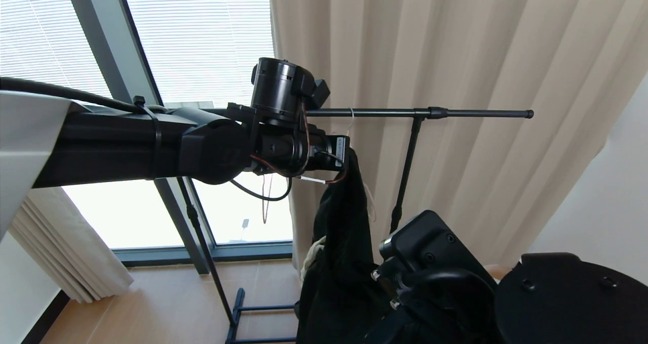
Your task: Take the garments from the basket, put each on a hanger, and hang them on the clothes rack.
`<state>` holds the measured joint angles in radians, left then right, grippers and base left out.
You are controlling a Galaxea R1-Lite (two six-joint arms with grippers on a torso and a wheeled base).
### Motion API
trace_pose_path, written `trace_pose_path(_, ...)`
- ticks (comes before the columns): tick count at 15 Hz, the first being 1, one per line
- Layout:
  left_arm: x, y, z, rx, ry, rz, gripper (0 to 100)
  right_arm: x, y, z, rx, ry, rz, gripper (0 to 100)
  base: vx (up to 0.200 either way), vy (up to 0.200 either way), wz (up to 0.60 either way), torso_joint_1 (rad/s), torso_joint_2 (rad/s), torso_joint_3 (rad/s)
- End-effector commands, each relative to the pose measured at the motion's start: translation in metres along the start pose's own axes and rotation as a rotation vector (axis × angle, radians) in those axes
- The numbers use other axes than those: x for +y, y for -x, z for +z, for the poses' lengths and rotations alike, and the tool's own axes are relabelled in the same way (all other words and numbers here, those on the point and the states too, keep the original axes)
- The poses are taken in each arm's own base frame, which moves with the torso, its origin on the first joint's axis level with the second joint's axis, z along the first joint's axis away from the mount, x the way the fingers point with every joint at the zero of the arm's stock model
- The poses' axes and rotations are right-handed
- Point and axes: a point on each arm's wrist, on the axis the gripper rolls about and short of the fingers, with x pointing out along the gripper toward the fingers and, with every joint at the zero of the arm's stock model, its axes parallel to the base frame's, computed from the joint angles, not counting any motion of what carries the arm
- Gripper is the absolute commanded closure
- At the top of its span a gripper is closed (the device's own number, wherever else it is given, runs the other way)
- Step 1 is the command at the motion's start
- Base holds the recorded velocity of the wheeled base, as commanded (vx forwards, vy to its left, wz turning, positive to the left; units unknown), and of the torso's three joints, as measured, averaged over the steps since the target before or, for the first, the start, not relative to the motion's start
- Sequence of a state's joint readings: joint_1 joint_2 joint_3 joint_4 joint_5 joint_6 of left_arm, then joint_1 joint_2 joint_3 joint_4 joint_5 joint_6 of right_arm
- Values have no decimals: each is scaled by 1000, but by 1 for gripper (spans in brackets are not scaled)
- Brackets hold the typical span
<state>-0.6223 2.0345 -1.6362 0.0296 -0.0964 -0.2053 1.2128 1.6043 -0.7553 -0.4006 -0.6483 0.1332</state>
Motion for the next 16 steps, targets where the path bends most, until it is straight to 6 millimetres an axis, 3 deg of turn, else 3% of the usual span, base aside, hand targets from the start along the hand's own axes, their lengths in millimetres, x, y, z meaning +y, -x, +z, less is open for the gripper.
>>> trace_pose_path(1, 3, 1, -2, 9, 2, 7, 100, -12, -9, -3, 21, 10, -56, 100, 0, 0, 0, 0, 0, 0)
trace_pose_path(3, 7, 8, 2, 0, -19, 22, 100, -26, -15, -2, 31, 30, -109, 100, 0, 0, 0, 0, 0, 0)
trace_pose_path(4, 15, 22, 1, 25, -53, 51, 100, -51, -26, -7, 75, 57, -202, 100, 0, 0, 0, 0, 0, 0)
trace_pose_path(6, 23, 36, -2, 59, -77, 76, 100, -70, -33, -7, 98, 64, -273, 100, 0, 0, 0, 0, 0, 0)
trace_pose_path(8, 37, 66, -17, 139, -154, 116, 100, -102, -47, -8, 128, 36, -379, 100, 0, 0, 0, 0, 0, 0)
trace_pose_path(10, 38, 80, -32, 188, -181, 114, 100, -120, -63, -2, 131, 15, -436, 100, 0, 0, 0, 0, 0, 0)
trace_pose_path(14, 31, 95, -65, 282, -195, 74, 100, -120, -94, 10, 107, -43, -452, 100, 0, 0, 0, 0, 0, 0)
trace_pose_path(16, 16, 109, -93, 355, -202, -38, 100, -116, -112, 14, 84, -120, -461, 100, 0, 0, 0, 0, 0, 0)
